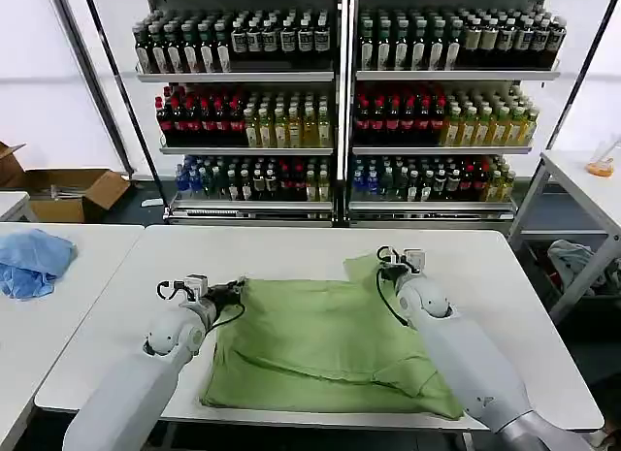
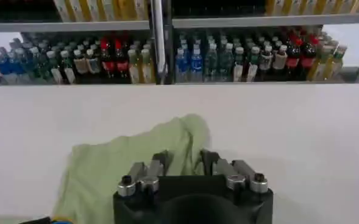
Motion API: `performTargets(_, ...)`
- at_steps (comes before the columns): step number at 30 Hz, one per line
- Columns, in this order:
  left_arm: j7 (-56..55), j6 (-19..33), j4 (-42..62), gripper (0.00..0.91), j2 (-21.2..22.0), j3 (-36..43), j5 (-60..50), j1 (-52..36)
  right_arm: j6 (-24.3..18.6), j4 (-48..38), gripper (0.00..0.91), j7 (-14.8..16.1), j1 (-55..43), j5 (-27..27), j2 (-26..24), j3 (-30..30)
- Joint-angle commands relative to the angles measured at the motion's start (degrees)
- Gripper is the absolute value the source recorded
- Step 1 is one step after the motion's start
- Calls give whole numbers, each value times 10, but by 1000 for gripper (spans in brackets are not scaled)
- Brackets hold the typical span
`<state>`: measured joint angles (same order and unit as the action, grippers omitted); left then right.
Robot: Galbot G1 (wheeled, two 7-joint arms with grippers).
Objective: Fold and organize the clothes.
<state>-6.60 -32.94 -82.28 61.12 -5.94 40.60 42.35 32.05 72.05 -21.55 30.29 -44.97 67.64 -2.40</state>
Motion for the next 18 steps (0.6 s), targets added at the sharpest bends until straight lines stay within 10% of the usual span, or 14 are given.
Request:
performTargets(1, 3, 18, -20, 30, -5, -15, 33, 9, -12, 38, 0, 7, 7, 11, -5, 3)
performTargets(18, 7, 27, -172, 30, -38, -93, 47, 114, -11, 269, 0, 19, 161, 47, -81, 120)
